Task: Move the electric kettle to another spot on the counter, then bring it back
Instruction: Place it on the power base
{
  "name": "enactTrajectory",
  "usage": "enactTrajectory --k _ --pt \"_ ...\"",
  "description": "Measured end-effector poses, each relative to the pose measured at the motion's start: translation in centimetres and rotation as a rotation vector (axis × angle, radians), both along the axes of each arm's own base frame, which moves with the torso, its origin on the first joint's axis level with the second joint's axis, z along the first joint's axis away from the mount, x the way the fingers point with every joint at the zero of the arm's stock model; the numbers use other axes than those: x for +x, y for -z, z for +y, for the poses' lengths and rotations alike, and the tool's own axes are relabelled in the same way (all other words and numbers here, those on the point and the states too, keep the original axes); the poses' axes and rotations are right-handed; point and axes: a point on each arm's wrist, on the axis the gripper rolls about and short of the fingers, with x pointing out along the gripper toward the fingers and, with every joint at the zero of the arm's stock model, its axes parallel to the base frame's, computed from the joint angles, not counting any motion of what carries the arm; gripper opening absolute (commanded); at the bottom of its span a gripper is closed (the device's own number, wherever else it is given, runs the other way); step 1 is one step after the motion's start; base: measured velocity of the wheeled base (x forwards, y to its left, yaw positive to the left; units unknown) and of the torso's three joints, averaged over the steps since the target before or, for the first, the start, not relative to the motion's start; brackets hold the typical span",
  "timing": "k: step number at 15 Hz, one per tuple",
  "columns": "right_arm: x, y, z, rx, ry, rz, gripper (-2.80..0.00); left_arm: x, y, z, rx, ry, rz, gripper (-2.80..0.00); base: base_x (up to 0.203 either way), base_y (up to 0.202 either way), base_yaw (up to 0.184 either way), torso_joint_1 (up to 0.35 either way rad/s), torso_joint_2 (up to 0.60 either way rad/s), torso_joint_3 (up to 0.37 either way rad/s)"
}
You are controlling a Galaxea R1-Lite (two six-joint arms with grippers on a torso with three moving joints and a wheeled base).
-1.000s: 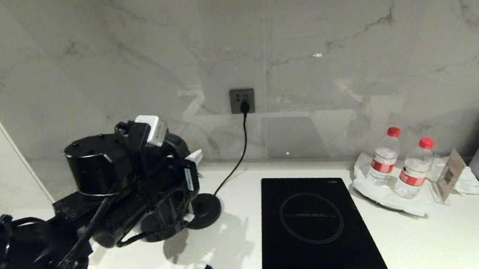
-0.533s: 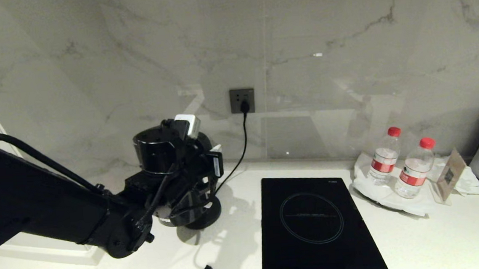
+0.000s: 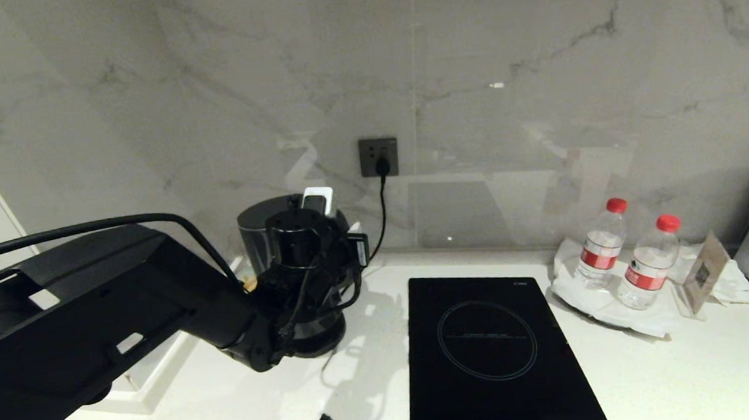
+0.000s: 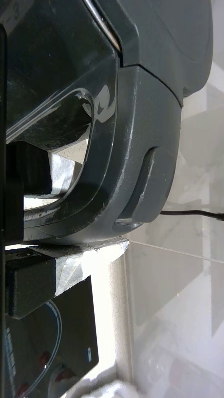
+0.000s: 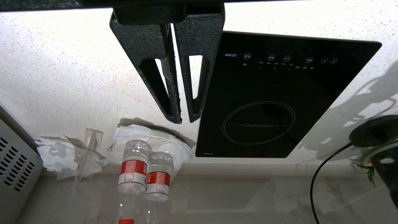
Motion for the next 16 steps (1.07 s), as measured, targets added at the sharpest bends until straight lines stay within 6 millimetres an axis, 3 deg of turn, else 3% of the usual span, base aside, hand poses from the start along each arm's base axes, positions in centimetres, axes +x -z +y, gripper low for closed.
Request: enactTrajectory --k 16 --pt "0.0 0.0 0.0 0.000 0.000 0.000 -2.80 2.6 6.3 -1.6 0.048 -0.041 0.072 -2.80 0.000 0.000 0.000 0.000 0.00 0.000"
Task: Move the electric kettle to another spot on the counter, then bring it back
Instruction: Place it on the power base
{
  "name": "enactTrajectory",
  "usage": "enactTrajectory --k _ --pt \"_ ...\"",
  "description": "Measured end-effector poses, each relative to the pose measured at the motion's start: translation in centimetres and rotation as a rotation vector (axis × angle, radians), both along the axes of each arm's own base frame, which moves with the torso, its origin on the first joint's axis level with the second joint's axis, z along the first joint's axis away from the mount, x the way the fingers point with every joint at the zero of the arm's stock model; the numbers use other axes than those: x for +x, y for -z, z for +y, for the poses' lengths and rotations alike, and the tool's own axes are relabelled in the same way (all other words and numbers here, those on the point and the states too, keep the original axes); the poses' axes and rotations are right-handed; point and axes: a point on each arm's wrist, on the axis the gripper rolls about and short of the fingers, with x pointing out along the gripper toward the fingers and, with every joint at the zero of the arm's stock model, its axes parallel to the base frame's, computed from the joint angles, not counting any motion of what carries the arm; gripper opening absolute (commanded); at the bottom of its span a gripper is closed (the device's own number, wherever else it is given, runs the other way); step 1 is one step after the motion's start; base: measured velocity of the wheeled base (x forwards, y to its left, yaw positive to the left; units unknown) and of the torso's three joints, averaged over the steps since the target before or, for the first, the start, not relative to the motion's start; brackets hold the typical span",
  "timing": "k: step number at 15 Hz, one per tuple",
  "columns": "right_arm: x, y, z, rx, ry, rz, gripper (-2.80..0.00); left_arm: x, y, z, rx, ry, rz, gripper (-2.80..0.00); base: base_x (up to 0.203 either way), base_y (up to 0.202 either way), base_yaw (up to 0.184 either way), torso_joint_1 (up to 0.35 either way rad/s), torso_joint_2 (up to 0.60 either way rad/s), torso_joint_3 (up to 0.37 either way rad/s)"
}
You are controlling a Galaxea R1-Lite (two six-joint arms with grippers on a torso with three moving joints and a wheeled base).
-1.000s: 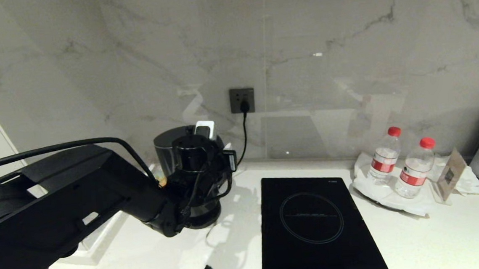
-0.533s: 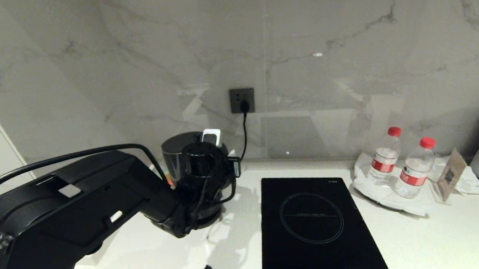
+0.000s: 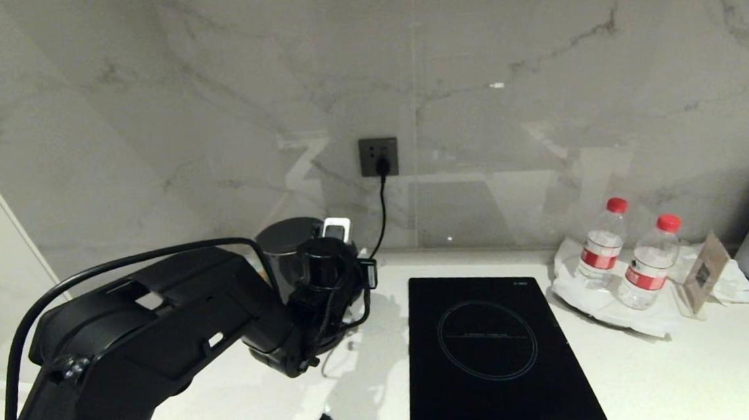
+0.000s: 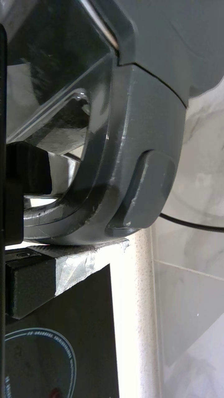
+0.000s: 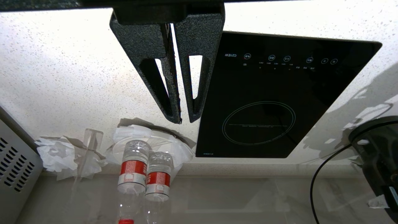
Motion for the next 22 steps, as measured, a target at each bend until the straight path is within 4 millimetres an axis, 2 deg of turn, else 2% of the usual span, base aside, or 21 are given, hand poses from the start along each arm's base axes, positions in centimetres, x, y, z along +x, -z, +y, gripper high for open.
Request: enactTrajectory --k 5,11,12,18,22 --pt "0.0 0.0 0.0 0.000 -0.001 0.000 -2.80 0.5 1.0 -0.1 0.003 -0.011 0.007 -2.80 0.000 0.000 0.000 0.000 0.00 0.000" --pt "0.0 0.0 0.0 0.000 0.000 0.000 -2.80 -0.3 1.4 -0.8 0.019 -0.020 0.022 -2.80 0.000 0.000 0.000 0.000 0.00 0.000" --pt "0.0 0.0 0.0 0.000 0.000 0.000 -2.80 -0.5 1.5 -1.0 0.022 -0.021 0.023 0.00 0.000 0.000 0.000 0.000 0.00 0.000" --pt "0.0 0.0 0.0 0.000 0.000 0.000 -2.80 -1.1 1.1 -2.1 0.036 -0.030 -0.004 0.00 0.000 0.000 0.000 0.000 0.00 0.000" --pt "0.0 0.0 0.0 0.000 0.000 0.000 -2.80 -1.7 0.6 -1.8 0.033 -0.028 -0.008 0.00 0.000 0.000 0.000 0.000 0.00 0.000"
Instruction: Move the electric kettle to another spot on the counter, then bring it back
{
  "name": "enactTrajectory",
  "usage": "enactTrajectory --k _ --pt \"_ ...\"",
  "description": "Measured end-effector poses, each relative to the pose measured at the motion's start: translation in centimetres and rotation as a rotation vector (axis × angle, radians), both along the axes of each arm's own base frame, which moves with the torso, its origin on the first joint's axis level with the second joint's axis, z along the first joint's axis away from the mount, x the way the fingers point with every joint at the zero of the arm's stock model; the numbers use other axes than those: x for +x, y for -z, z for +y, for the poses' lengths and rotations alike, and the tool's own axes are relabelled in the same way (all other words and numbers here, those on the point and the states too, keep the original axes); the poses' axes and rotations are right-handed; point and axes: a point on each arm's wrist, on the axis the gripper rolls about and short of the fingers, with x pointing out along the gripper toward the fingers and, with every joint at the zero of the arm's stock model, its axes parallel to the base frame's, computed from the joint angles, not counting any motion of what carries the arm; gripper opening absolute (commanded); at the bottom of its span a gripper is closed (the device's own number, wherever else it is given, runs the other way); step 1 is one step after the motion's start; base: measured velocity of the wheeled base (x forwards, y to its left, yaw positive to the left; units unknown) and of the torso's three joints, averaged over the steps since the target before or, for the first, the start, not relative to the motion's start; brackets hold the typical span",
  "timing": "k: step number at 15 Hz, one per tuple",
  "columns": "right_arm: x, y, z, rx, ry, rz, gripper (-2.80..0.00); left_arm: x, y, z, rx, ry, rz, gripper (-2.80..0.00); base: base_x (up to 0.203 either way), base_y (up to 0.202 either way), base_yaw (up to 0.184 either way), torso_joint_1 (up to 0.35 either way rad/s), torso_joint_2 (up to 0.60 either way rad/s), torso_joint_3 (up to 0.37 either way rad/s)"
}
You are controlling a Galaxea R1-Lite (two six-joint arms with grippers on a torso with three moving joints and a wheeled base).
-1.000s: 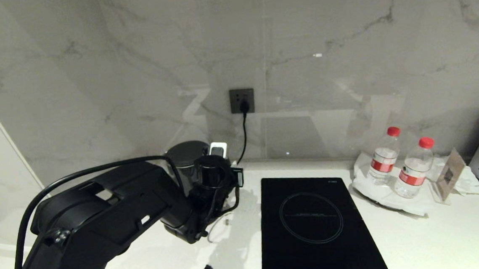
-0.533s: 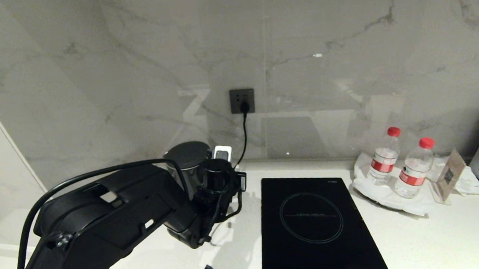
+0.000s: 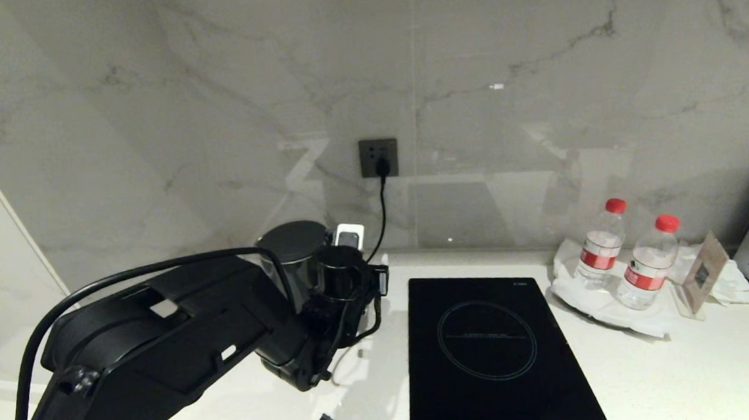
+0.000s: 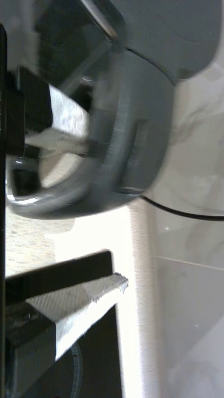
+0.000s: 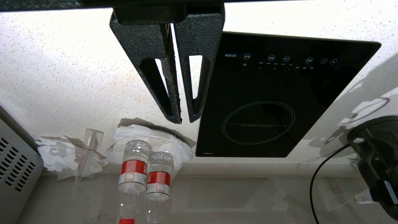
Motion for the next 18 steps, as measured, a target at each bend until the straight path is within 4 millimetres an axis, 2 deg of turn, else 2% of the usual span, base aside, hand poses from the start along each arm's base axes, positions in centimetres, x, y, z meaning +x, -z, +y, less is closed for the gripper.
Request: enactTrajectory --k 9,18 --pt "0.0 0.0 0.0 0.000 0.000 0.000 -2.80 -3.2 1.6 1.9 0.023 0.015 0.040 0.00 0.000 0.000 0.000 0.000 0.00 0.000" --pt "0.0 0.0 0.0 0.000 0.000 0.000 -2.80 -8.3 2.1 2.6 0.018 0.078 0.035 0.00 0.000 0.000 0.000 0.000 0.00 0.000"
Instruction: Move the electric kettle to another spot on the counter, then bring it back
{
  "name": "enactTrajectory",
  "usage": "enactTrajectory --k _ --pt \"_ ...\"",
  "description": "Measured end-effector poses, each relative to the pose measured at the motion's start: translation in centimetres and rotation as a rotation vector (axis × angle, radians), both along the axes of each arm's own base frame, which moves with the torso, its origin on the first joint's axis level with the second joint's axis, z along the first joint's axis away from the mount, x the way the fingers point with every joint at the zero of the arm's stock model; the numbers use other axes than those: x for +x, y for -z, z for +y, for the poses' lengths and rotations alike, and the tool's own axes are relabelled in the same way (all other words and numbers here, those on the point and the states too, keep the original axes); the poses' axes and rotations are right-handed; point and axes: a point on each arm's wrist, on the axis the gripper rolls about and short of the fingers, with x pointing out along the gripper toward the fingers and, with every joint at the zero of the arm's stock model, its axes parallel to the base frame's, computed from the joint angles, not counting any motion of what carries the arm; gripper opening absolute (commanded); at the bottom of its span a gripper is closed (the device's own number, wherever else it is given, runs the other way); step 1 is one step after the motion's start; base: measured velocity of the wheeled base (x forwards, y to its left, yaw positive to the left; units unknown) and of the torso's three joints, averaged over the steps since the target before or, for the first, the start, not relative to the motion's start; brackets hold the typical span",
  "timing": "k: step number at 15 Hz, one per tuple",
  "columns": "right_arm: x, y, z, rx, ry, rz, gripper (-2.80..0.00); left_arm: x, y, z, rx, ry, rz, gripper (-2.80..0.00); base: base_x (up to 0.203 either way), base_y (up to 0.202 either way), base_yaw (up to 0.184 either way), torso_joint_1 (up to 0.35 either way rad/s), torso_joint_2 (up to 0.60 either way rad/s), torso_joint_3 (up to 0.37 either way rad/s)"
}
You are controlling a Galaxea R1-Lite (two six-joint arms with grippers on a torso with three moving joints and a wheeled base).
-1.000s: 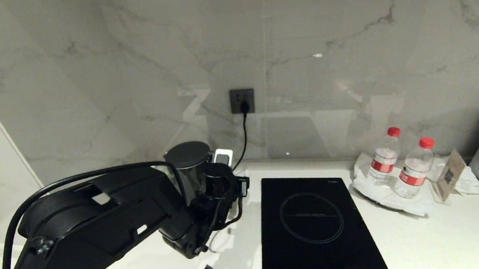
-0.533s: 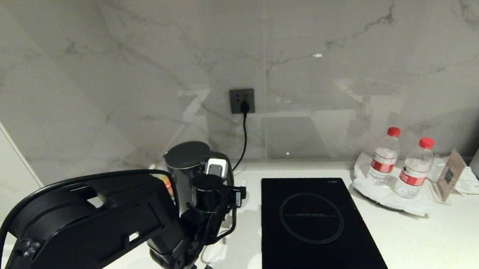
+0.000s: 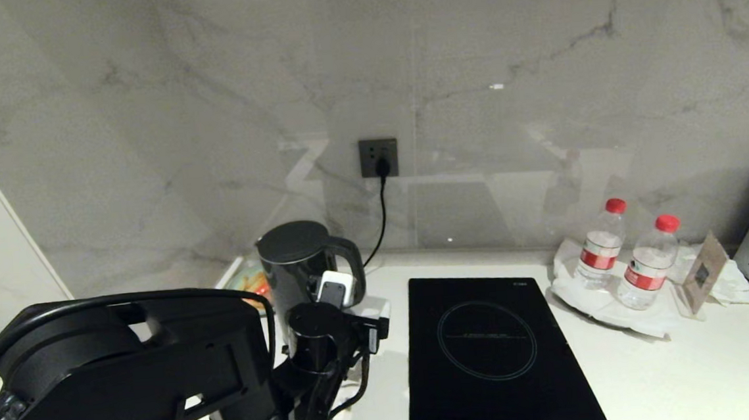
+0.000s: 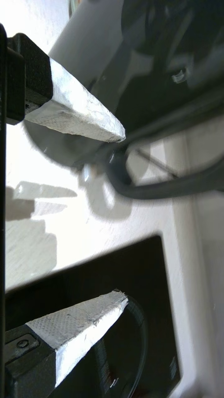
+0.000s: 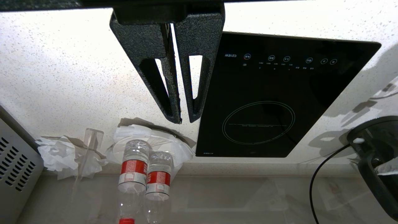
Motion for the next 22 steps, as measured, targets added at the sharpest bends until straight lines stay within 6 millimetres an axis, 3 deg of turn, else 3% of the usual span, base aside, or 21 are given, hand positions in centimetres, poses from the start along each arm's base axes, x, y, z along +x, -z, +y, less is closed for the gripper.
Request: enactTrajectory --k 4,5,16,19,22 --pt "0.0 0.0 0.0 0.000 0.000 0.000 -2.80 -0.4 0.4 0.2 0.007 0.004 0.012 0.00 0.000 0.000 0.000 0.000 0.00 0.000" --pt "0.0 0.0 0.0 0.000 0.000 0.000 -2.80 -0.4 0.4 0.1 0.006 0.004 0.012 -2.80 0.000 0.000 0.000 0.000 0.00 0.000" --pt "0.0 0.0 0.0 0.000 0.000 0.000 -2.80 -1.2 0.9 0.9 0.009 -0.002 0.034 -2.80 0.000 0.000 0.000 0.000 0.00 0.000" --pt "0.0 0.0 0.0 0.000 0.000 0.000 -2.80 -3.9 -0.4 3.1 0.027 -0.002 0.058 -2.80 0.000 0.000 0.000 0.000 0.00 0.000" --pt "0.0 0.0 0.0 0.000 0.000 0.000 -2.80 -6.8 -3.5 5.5 0.000 -0.005 0.036 -2.80 0.000 0.000 0.000 0.000 0.00 0.000"
